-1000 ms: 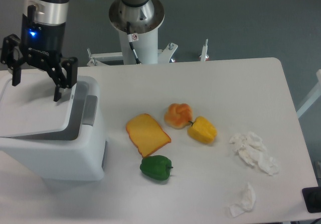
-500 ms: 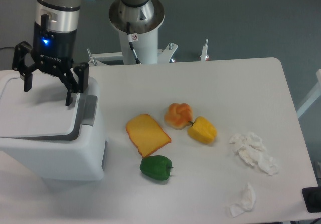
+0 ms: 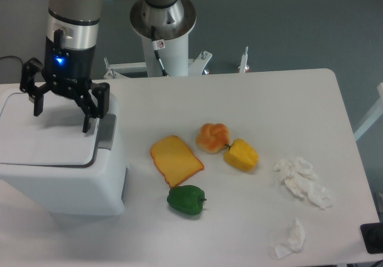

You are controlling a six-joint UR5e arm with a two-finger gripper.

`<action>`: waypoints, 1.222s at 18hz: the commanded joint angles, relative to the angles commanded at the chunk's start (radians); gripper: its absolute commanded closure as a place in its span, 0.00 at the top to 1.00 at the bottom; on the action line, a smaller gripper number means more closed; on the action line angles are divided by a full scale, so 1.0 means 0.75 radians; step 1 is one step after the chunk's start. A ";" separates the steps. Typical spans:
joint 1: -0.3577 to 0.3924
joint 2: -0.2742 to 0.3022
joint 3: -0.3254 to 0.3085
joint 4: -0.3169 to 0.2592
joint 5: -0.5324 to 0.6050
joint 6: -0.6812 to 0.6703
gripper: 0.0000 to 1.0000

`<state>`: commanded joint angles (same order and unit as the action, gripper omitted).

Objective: Close the trash can
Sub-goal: 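Push the raised white lid down over the trash can opening, then press the lid down flat onto the trash can rim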

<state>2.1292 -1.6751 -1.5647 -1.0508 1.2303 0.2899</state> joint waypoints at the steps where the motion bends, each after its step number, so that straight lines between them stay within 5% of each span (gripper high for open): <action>1: 0.002 -0.004 0.002 0.000 0.000 0.000 1.00; 22: 0.022 0.000 -0.010 0.000 -0.002 0.018 1.00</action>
<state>2.1460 -1.6751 -1.5723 -1.0508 1.2287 0.3037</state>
